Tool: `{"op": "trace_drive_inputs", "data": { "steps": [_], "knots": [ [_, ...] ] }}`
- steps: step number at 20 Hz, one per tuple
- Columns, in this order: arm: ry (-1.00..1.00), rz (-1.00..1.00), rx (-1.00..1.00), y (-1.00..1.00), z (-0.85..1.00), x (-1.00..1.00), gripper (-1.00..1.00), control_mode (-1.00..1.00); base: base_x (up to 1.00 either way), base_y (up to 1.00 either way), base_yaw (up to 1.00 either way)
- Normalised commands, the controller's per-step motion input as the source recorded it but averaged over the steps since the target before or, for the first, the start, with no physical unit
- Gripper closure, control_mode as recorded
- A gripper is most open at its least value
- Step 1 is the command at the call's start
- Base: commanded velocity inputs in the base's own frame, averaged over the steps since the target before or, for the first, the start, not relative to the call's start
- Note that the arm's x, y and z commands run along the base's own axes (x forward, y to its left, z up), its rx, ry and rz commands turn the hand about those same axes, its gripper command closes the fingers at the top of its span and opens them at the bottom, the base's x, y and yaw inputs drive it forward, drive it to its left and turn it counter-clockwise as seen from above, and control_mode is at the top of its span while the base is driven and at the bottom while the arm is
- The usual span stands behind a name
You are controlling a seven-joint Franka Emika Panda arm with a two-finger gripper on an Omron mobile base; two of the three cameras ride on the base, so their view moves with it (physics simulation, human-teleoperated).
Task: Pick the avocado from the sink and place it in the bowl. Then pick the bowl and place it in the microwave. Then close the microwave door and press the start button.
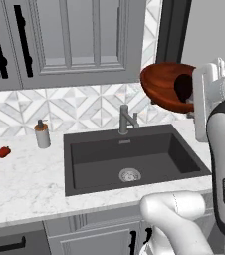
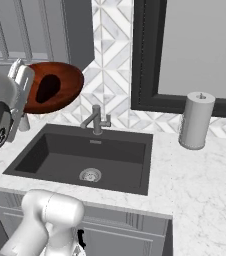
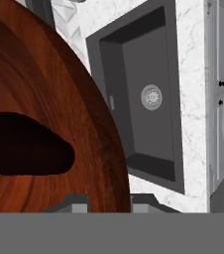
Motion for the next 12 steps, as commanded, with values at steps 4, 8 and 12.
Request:
{"op": "trace_drive_inputs", "data": {
  "steps": [4, 8, 12],
  "knots": [
    [0.0, -0.01, 0.0, 0.0, 0.27, -0.09, 1.0, -1.0, 0.0, 0.0, 0.0],
    [0.0, -0.09, 0.0, 0.02, 0.11, -0.05, 1.0, -1.0, 0.0, 0.0, 0.0],
    [0.0, -0.09, 0.0, 0.0, 0.12, -0.22, 1.0, -1.0, 0.0, 0.0, 0.0]
  ]
}}
